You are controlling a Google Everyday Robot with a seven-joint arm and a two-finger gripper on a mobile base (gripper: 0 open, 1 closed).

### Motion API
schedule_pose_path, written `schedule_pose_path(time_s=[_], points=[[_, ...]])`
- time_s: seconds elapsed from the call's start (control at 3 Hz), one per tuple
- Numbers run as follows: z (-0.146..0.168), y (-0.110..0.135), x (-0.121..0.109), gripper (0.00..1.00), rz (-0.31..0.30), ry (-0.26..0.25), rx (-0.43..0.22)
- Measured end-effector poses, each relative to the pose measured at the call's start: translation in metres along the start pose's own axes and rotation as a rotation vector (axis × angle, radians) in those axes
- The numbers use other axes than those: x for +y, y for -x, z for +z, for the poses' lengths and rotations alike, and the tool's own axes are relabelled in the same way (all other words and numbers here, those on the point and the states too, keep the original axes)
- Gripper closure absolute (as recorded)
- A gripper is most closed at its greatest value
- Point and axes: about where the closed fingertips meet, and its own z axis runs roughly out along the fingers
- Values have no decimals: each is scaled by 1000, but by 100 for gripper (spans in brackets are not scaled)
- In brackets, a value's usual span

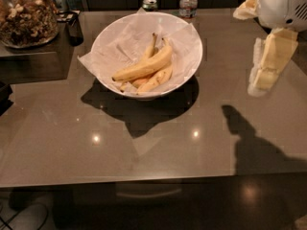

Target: Pick banana from white bowl

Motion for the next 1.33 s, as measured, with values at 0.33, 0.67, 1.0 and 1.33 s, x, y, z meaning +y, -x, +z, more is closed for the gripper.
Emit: schedule_pose_path(time_s=[0.33, 0.67, 1.0, 1.33], points=[[-1, 18, -27, 0, -53, 6, -65], [10, 45, -53, 0, -113, 28, -116], [29, 74, -72, 0, -164, 62, -154], [47, 100, -83, 0, -200, 87, -165]])
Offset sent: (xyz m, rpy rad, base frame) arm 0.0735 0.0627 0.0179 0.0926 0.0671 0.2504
